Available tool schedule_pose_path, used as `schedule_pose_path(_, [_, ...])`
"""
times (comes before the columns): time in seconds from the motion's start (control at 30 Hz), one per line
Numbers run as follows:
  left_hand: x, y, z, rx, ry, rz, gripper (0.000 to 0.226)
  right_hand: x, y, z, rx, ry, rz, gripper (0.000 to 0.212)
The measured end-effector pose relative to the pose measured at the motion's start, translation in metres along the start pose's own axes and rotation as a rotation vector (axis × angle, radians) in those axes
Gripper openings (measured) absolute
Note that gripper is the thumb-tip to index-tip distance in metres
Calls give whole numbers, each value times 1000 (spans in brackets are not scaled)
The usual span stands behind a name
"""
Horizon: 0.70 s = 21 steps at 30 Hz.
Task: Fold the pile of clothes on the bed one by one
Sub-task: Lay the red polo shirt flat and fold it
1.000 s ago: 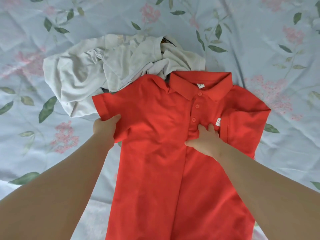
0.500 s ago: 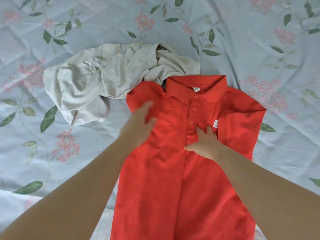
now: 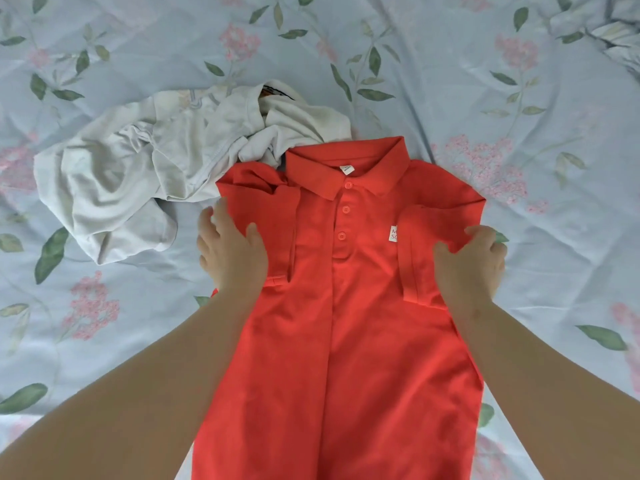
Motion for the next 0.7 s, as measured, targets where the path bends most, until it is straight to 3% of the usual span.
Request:
schedule_pose_path(0.07, [22,-1,-3,-283,1,325,61,11,-7,-1,41,37,-188,63])
schedule_pose_path(0.13, [41,2,-8,-511,141,493,66,19,-14,-5,52,108,-233,72])
schedule_pose_path(0.2, [52,2,-10,-513,290,412,59,25,-17,-8,73,155,-161,60])
schedule_pose_path(0.23, [56,3,-8,-480,276,341,49,28,-18,-8,79,144,-127,48])
schedule_pose_path(0.33, [64,10,0,-472,46,276,20,35,-23,-4,122,35,-135,29])
schedule_pose_path(0.43, [61,9,0,-401,14,331,48,36,-26,-6,187,28,-208,33])
schedule_pose_path(0.5, [55,0,1,-65,23,151,70,38,-26,-7,217,52,-243,42])
schedule_pose_path(0.57, [47,-7,-3,263,-27,-288,62,41,-29,-8,208,71,-232,46])
schedule_pose_path(0.63, [39,-6,-17,487,59,-615,49,42,-33,-6,183,85,-223,47])
schedule_pose_path(0.7, [25,-7,-33,636,146,-612,48,39,-38,-4,166,103,-230,49])
Point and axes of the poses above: each hand's wrist, its own x-axis towards the middle knuckle, its own z-axis out of the back of the hand, y = z × x, the point moved 1 cm from there along x, towards the middle knuckle, and after that the axes turned 2 degrees about x, right-handed, at the moved point
